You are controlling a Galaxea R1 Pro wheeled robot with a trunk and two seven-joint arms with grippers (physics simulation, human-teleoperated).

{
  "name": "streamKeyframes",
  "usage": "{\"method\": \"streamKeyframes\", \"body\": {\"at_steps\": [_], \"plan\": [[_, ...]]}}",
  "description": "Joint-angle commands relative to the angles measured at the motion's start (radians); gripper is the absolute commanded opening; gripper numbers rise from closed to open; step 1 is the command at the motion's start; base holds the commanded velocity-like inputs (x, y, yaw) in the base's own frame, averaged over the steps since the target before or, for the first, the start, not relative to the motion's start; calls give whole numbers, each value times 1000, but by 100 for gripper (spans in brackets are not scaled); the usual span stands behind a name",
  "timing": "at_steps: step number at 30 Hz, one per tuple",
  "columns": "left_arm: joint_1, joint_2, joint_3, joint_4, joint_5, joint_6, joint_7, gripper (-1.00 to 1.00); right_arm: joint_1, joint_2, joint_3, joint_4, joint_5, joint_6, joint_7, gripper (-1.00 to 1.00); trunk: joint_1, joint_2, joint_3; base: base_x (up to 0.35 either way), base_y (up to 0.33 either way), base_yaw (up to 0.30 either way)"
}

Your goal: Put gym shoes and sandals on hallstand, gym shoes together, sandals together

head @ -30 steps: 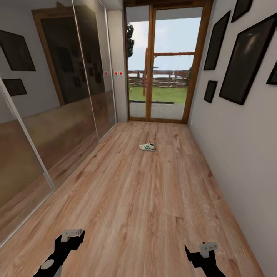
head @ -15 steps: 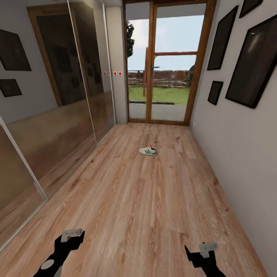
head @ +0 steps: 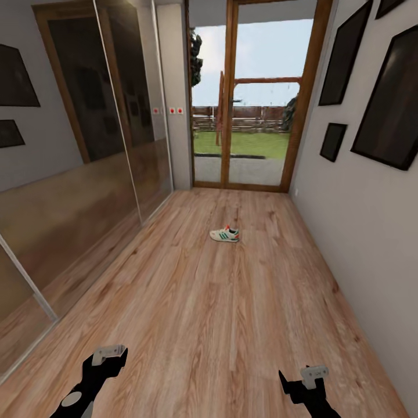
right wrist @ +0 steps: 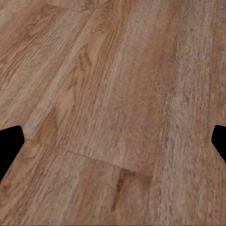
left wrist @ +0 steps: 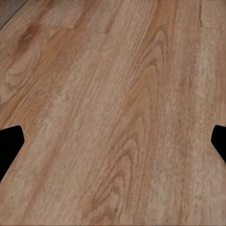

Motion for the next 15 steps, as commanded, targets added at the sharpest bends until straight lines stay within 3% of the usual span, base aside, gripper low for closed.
{"method": "streamKeyframes", "body": {"at_steps": [1,15], "plan": [[-1,-1,6,1,0,-2,-8,100,-1,0,7,1,-4,-3,1,100,0,0,-1,340,0,0],[-1,-1,6,1,0,-2,-8,100,-1,-1,7,1,-4,-3,0,100,0,0,-1,340,0,0]]}}
